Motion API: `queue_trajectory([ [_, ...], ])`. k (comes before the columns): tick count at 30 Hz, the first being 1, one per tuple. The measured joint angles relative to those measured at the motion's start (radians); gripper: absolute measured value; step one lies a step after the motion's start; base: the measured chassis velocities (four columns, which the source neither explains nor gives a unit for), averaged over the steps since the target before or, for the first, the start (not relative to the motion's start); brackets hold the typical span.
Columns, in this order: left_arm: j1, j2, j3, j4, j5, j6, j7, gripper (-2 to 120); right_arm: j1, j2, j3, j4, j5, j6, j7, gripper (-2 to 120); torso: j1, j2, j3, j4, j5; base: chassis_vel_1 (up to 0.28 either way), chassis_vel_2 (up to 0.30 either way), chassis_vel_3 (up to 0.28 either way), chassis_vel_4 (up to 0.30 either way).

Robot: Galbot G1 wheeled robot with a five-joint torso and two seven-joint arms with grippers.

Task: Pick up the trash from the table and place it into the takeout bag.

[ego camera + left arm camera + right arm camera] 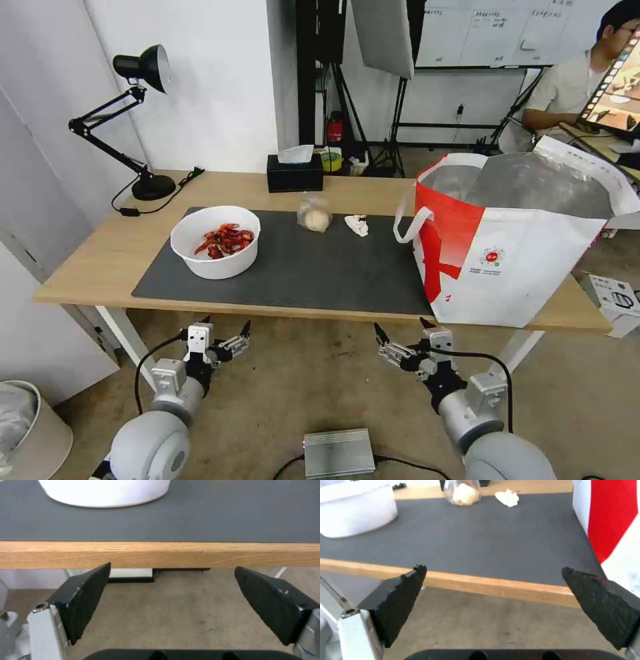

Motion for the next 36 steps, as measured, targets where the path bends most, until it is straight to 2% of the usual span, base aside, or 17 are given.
queue_trajectory([
  [6,0.001,-0.012,0.011,0.008,0.017,-0.004,0.001,100,0.079,-0.007,-0.013,-0.008,0.088,-0.013,-0.029,100,0.000,0.000,0.000,0.0003,0.0000,0.000,0.000,0.000,0.000],
  [13,-0.004,-0.015,0.008,0.001,0.022,-0.005,0.000,100,0.260,-0.032,-0.082,-0.105,0.175,-0.010,-0.062,100,0.000,0.000,0.000,0.0003,0.0000,0.000,0.000,0.000,0.000],
  [19,-0.005,-0.019,0.016,-0.005,0.028,-0.004,-0.003,100,0.359,-0.044,-0.132,-0.157,0.187,-0.013,-0.055,100,0.000,0.000,0.000,0.0002,0.0000,0.000,0.000,0.000,0.000],
  [27,-0.005,-0.018,0.019,-0.004,0.033,-0.002,-0.006,100,0.559,-0.055,-0.237,-0.245,0.170,-0.067,0.018,100,0.000,0.000,0.000,0.0002,-0.0001,0.000,0.000,0.000,0.000],
  [29,-0.006,-0.018,0.020,-0.003,0.034,-0.001,-0.008,100,0.639,-0.049,-0.287,-0.281,0.161,-0.107,0.057,100,0.000,0.000,0.000,0.0003,-0.0001,0.000,0.000,0.000,0.000],
  [33,-0.006,-0.020,0.022,-0.003,0.036,-0.001,-0.008,100,0.696,-0.036,-0.326,-0.309,0.155,-0.158,0.104,100,0.000,0.000,0.000,0.0003,0.0000,0.000,0.000,0.000,0.000],
  [36,-0.008,-0.023,0.023,-0.002,0.038,-0.001,-0.009,100,0.752,-0.016,-0.375,-0.334,0.150,-0.235,0.183,100,0.000,0.000,0.000,0.0003,-0.0001,0.000,0.000,0.000,0.000],
])
